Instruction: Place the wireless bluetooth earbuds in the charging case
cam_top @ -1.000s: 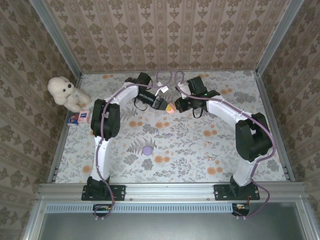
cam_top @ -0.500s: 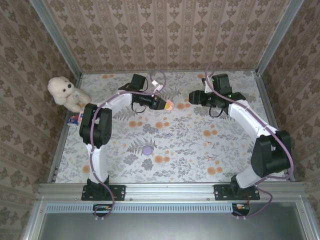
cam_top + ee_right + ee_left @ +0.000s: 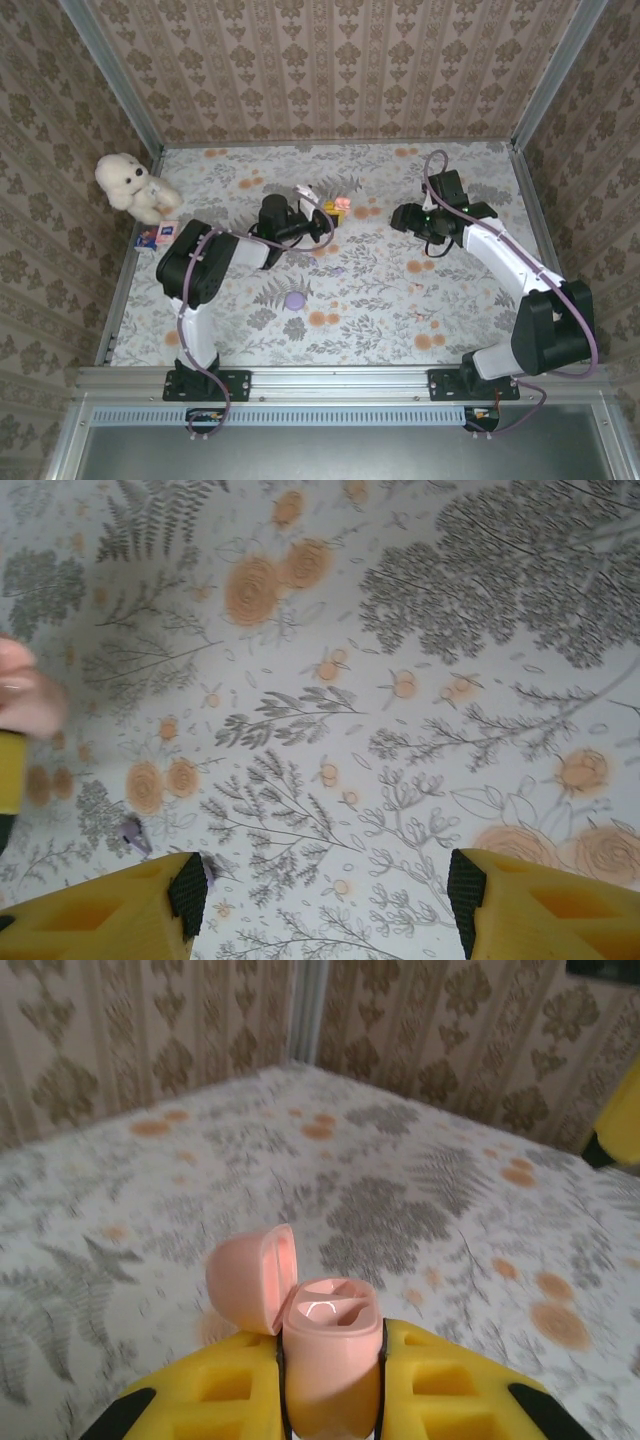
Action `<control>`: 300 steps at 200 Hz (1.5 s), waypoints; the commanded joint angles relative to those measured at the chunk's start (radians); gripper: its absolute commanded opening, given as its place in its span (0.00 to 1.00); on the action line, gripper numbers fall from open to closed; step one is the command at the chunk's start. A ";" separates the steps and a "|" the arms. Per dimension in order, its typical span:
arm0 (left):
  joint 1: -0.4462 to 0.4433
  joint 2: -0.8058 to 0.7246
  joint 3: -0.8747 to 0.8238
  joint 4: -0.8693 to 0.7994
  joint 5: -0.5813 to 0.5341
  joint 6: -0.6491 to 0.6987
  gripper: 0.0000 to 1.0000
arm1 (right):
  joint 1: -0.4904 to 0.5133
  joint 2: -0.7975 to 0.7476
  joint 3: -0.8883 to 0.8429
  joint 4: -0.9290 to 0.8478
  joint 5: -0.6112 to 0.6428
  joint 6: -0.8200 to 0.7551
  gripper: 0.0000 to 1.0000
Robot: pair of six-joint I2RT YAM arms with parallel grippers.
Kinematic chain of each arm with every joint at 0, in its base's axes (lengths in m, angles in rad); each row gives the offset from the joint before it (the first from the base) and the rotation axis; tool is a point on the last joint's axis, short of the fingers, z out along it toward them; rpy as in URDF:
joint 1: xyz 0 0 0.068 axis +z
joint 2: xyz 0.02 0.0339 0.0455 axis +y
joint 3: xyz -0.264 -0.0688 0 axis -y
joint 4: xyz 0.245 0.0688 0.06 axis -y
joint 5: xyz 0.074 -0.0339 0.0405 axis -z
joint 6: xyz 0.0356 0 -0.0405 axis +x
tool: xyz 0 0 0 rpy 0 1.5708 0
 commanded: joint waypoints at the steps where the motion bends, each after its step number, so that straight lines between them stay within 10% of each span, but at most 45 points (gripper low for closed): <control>1: -0.055 -0.024 0.004 0.250 -0.098 0.063 0.00 | -0.012 -0.067 -0.019 -0.046 0.039 0.048 0.68; 106: -0.116 -0.044 -0.004 0.252 -0.302 0.107 0.00 | -0.021 -0.037 -0.076 -0.174 0.138 0.077 0.66; 300: -0.114 -0.051 -0.030 0.251 -0.320 0.078 0.00 | 0.174 0.055 -0.298 -0.047 0.073 0.339 0.67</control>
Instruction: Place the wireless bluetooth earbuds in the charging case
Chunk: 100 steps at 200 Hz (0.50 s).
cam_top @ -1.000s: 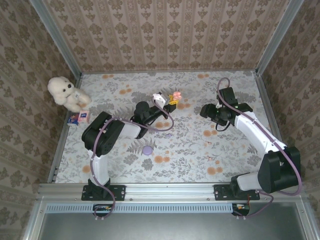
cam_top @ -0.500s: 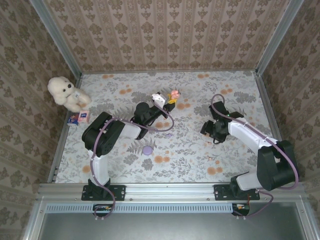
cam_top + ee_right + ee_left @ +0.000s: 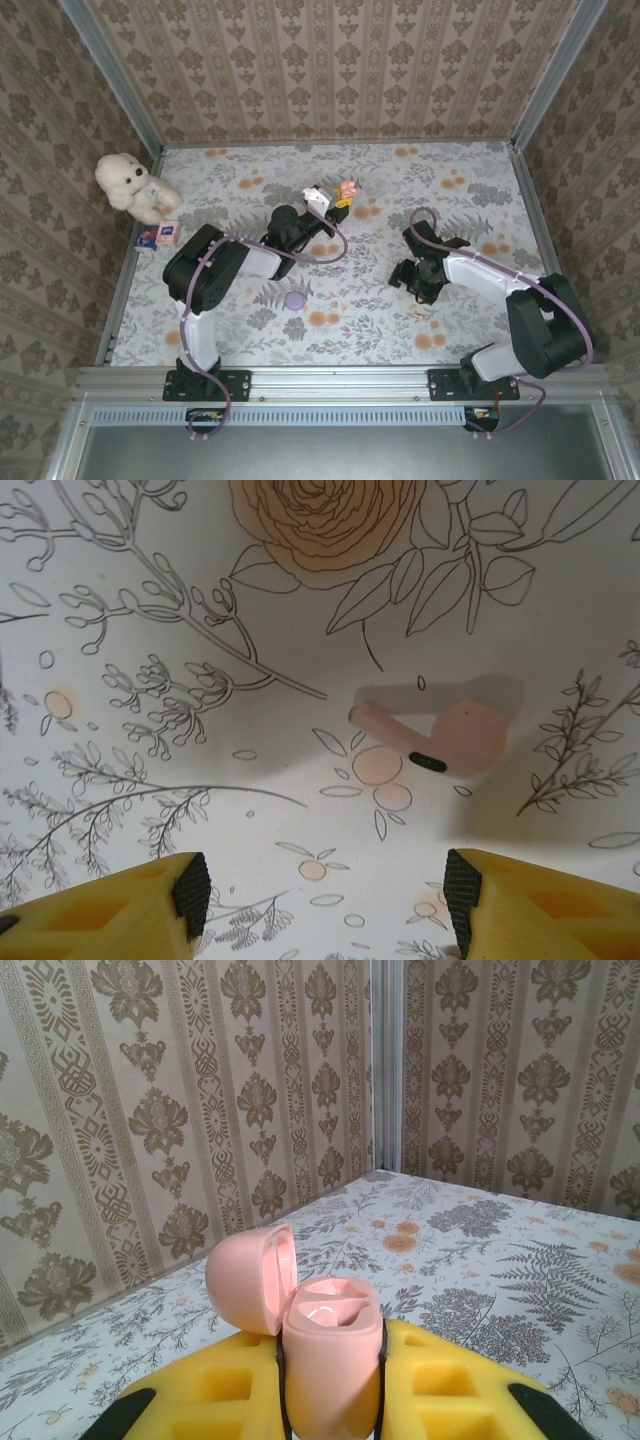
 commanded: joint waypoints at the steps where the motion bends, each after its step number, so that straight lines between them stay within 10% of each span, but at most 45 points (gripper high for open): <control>1: -0.003 -0.043 -0.006 0.042 -0.003 -0.012 0.00 | 0.002 0.036 0.006 0.018 0.012 0.010 0.67; 100: -0.002 -0.059 -0.018 0.042 0.003 -0.012 0.00 | -0.074 0.116 0.098 -0.018 0.071 -0.084 0.67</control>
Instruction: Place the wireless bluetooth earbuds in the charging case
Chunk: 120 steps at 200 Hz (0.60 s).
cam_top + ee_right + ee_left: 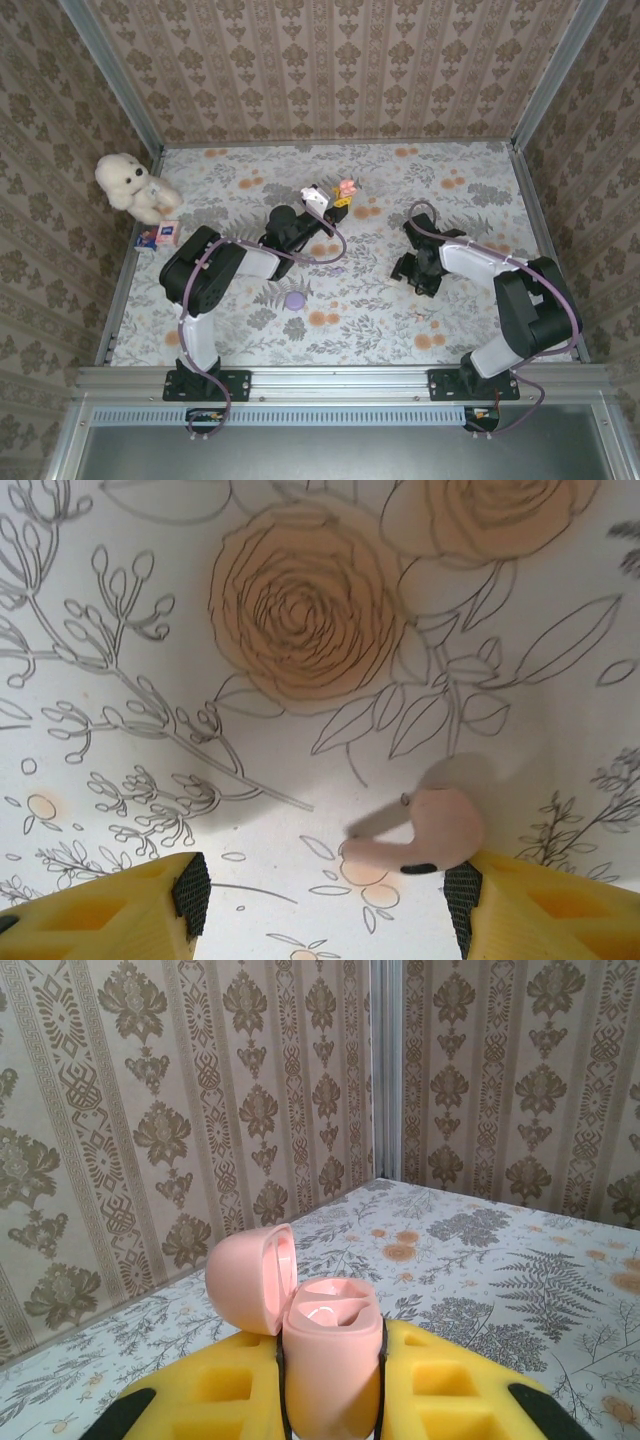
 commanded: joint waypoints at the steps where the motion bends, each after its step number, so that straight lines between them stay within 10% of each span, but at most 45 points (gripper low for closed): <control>1: -0.002 -0.031 -0.004 0.042 0.002 -0.012 0.00 | -0.018 0.016 0.033 -0.021 0.036 -0.033 0.67; 120: -0.003 -0.033 -0.004 0.042 0.007 -0.021 0.00 | -0.040 0.007 0.102 -0.112 0.079 -0.182 0.63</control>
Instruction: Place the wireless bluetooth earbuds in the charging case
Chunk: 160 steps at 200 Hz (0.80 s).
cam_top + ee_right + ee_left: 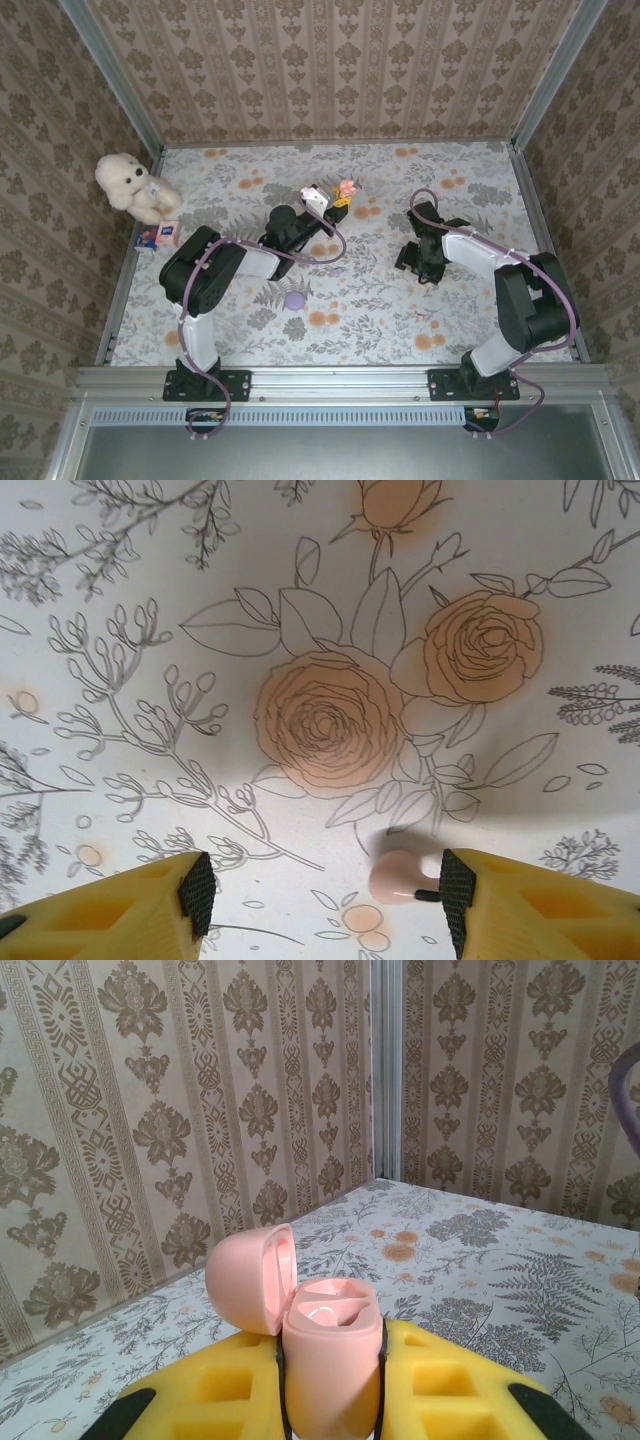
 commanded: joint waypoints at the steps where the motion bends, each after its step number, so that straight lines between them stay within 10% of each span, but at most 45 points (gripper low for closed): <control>1: -0.003 -0.032 -0.004 0.041 0.007 -0.017 0.00 | 0.002 -0.025 0.017 -0.076 0.035 -0.080 0.63; 160: -0.003 -0.022 0.022 0.041 0.009 -0.021 0.00 | 0.018 0.020 -0.031 0.003 -0.085 -0.127 0.62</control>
